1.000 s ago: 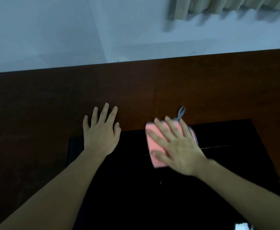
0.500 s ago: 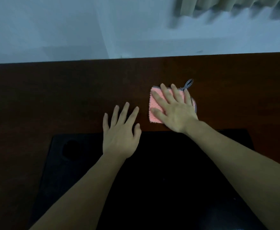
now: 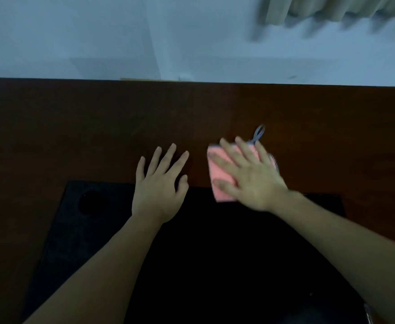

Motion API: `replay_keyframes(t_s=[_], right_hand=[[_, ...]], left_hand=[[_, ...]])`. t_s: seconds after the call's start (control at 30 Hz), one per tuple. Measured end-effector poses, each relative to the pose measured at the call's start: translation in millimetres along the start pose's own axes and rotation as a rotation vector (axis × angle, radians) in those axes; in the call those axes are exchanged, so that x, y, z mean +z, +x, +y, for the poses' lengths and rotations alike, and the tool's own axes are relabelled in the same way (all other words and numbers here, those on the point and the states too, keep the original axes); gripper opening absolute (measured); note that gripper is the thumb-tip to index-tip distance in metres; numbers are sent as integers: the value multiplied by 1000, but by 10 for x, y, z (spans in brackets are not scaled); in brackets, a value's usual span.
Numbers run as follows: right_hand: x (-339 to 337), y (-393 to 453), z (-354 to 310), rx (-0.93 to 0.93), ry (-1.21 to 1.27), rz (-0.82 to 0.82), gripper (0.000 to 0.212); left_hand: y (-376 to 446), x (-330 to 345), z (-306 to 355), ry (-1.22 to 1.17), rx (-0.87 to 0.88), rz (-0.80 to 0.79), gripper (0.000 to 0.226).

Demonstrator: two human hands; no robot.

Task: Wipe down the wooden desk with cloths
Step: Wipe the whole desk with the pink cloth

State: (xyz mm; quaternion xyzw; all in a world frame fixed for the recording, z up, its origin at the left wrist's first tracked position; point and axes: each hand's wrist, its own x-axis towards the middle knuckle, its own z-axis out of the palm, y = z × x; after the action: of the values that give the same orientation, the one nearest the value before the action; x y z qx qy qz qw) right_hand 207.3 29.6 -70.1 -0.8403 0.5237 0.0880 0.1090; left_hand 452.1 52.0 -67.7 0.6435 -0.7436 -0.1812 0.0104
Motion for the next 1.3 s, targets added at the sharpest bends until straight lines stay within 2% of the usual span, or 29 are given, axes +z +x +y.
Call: replay_keyframes(t_s=[0.1, 0.2, 0.4, 0.53, 0.73, 0.9, 0.97, 1.13, 1.23, 1.3], right_hand=[[-111, 343, 111, 114, 16, -4, 68], [-73, 290, -15, 159, 26, -4, 67], [222, -702, -460, -106, 25, -26, 67], [229, -750, -330, -153, 10, -31, 68], [-2, -1, 72, 163, 20, 25, 68], [-89, 256, 28, 301, 44, 19, 71], [-23, 37, -168, 280, 44, 18, 67], [245, -719, -625, 65, 61, 19, 68], [281, -825, -564, 1, 43, -14, 69], [241, -684, -428, 29, 43, -2, 68]], left_hand=[[-27, -8, 7, -15, 9, 10, 56], [-18, -6, 8, -9, 16, 20, 55], [-17, 30, 21, 15, 2, 47, 56], [-6, 30, 7, 25, 16, 53, 57], [-26, 10, -12, 17, 33, 46, 56], [-27, 3, 3, 34, 35, 38, 57], [-26, -5, 0, 34, 37, 27, 56], [-10, -9, 4, 38, 40, 9, 57], [-8, 8, -5, 49, 42, 21, 57], [-11, -6, -11, 45, 41, 10, 57]])
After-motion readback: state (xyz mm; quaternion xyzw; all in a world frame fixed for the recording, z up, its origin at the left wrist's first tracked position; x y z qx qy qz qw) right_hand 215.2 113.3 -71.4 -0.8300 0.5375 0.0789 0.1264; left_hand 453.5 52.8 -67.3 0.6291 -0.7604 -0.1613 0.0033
